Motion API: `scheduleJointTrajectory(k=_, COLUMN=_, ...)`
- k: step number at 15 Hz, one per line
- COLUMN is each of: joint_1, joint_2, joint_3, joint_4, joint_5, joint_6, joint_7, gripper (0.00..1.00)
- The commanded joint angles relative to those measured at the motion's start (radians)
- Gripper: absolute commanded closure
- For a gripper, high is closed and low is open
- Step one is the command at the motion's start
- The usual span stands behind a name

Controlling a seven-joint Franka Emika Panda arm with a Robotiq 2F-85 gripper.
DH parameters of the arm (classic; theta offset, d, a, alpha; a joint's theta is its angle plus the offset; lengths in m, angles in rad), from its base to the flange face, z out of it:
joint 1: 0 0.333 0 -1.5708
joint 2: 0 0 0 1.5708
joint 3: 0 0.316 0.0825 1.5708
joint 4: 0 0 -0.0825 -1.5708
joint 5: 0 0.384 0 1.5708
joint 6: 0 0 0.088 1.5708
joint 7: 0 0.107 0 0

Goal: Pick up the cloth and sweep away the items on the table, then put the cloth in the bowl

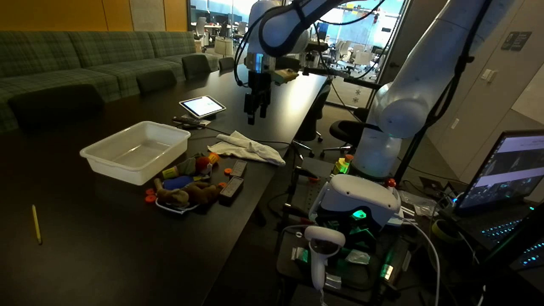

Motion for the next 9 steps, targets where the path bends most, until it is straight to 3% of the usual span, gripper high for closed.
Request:
scheduleJointTrajectory(k=1, joint_1=-0.037, joint_2=0.247, joint_3=-0.072, joint_4=0.109, joint_5=0.000, joint_6=0.145, joint_7=-0.143, gripper=0.00)
scheduleJointTrajectory(k=5, joint_1=-0.102, joint_2=0.494, joint_3=-0.094, joint_4=0.219, joint_5=0.078, joint_6=0.279, joint_7=-0.297, gripper=0.00)
scheduleJointTrajectory(k=9, joint_1=-0.216, joint_2=0.688, joint_3=-0.040, joint_4=0.359, joint_5=0.162, joint_6=0.301, joint_7=-0.426, gripper=0.00)
